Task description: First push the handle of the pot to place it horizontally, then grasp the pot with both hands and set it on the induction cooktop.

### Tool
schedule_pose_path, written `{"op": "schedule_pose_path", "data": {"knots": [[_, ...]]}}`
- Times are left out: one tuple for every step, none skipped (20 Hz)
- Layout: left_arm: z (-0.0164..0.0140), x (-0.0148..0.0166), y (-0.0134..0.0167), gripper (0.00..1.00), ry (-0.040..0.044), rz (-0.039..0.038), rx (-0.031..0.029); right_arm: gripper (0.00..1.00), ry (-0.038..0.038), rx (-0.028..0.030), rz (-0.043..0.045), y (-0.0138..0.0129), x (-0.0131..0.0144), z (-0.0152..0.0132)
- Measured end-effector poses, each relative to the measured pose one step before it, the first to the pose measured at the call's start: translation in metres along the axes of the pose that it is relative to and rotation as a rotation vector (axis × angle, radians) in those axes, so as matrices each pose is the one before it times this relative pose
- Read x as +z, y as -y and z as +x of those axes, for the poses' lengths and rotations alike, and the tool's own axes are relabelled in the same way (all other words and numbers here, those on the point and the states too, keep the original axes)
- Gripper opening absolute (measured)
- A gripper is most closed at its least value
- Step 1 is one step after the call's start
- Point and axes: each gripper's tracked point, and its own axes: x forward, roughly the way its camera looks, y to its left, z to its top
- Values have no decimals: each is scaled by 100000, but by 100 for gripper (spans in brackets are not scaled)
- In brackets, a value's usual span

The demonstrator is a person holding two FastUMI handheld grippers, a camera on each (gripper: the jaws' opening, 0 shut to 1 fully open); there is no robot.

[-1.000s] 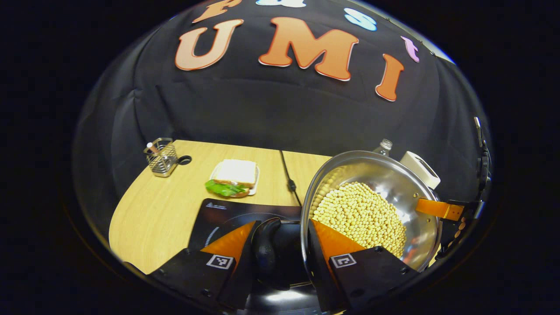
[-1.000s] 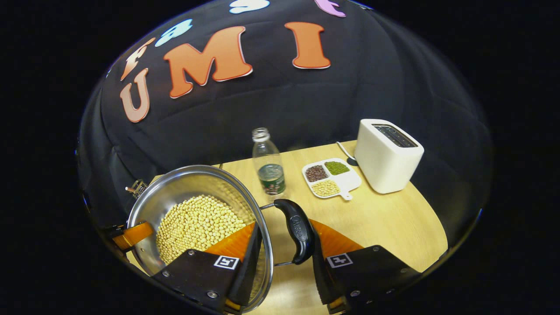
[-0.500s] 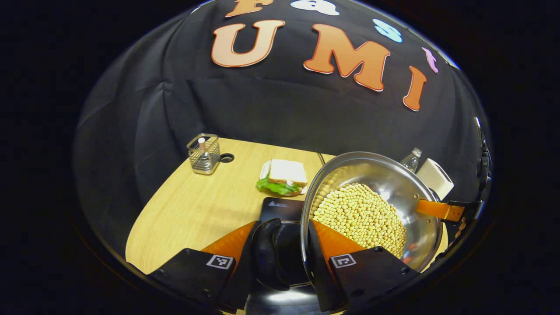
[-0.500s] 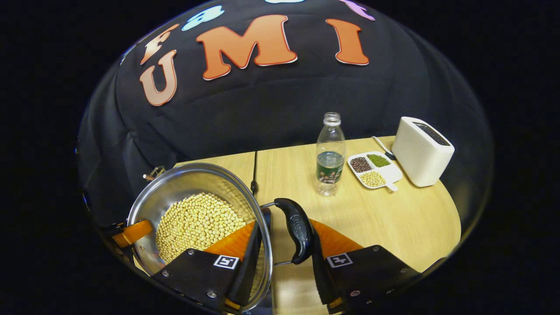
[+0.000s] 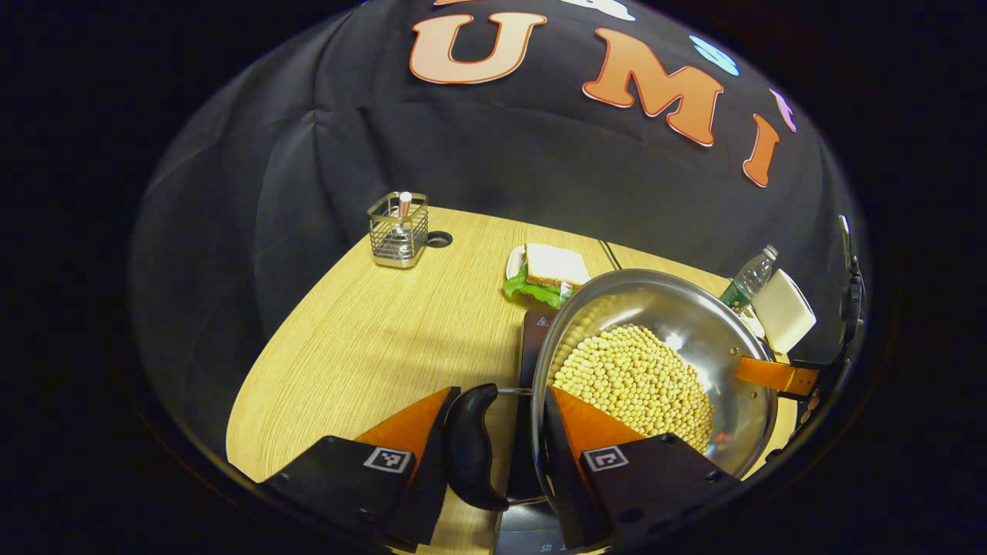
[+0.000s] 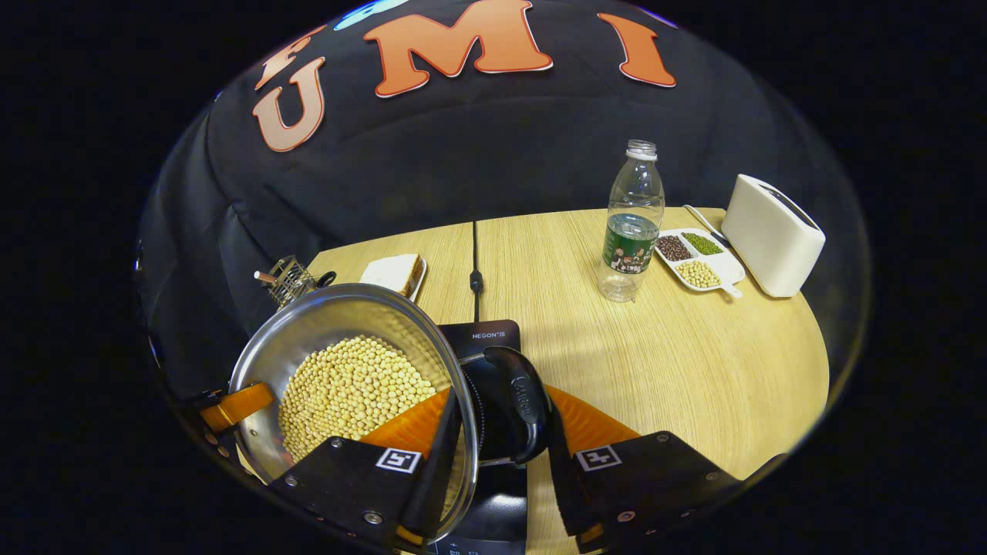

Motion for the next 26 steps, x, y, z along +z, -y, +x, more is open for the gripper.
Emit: {"op": "schedule_pose_path", "data": {"knots": [[254, -55, -20, 70, -551, -131, -751, 59, -1102, -112, 436, 60, -230, 62], [239, -179, -20, 66, -454, -558, -772, 59, -1224, 332, 927, 14, -282, -95], [367, -197, -6, 63, -1234, -1101, -689, 59, -1050, 466, 852, 59, -319, 48], [310, -379, 39, 66, -2114, -1164, -258, 59, -1298, 322, 900, 549, -535, -203], [-140, 711, 16, 71, 422, 879, 103, 55, -618, 604, 813, 226, -211, -40], [161, -508, 0, 72, -417, -209, 763, 62, 1045, 594, 736, 5, 203, -589], [-346, 35, 167, 72, -164, -255, 846, 58, 4014, 459, -207, -44, 1034, -423], [-533, 593, 150, 68, 3023, 463, 1030, 59, 4901, -651, -1074, 125, 1379, -837], [-863, 1418, -174, 78, 4915, 1280, 1605, 69, 4305, -664, -2492, 254, 1358, -1044], [-893, 1682, -39, 87, 5116, 1507, 1279, 77, 4534, -955, -2514, 393, 1572, -1525], [-1347, 1699, 259, 96, 5087, 842, 13, 82, 4418, -521, -2141, 600, 1511, -1648], [-1562, 2089, 508, 96, 5631, -90, -415, 90, 4481, 263, -1912, 444, 1776, -1673], [-1539, 2643, 628, 96, 7241, -1098, -1320, 93, 4484, 542, -1713, 555, 1899, -1724], [-1624, 2887, 396, 99, 7067, 203, -771, 94, 5538, -299, -1638, 747, 2145, -1772], [-1312, 2772, 75, 99, 7192, 961, 852, 94, 5889, -1536, -1676, 1216, 2375, -1613], [-1195, 2667, -421, 98, 7565, 1959, 1507, 94, 5562, -2401, -1402, 1236, 2245, -1621], [-887, 2837, -396, 98, 6687, 2606, 2036, 94, 5725, -2226, -1498, 1401, 2456, -1730], [-918, 2434, 51, 99, 5585, 1791, 763, 94, 6115, -1919, -1351, 1599, 2593, -1891], [-1121, 2391, 76, 96, 4351, 650, -269, 94, 5725, -1836, -1356, 1252, 2409, -1603], [-1538, 2290, 231, 98, 3468, -125, -56, 94, 5110, -2298, -1070, 1641, 2245, -1810], [-1259, 2099, -33, 96, 2971, -742, 265, 94, 4076, -2242, -775, 1405, 1849, -1451], [-1015, 1681, -183, 98, 3200, -866, 291, 94, 3157, -1604, -240, 1220, 1250, -1368], [-1428, 1007, -33, 98, 2960, -1079, -134, 94, 2221, -584, 36, 959, 1144, -1409], [-1001, 1162, -154, 98, 2662, -1596, -77, 94, 1661, -307, 614, 693, 850, -1249], [-875, 787, -168, 99, 1424, -1561, -62, 94, 1501, -72, 713, 513, 619, -1234], [-861, 381, -229, 99, 1082, -1446, 344, 94, 1270, -717, 486, 736, 354, -879]]}}
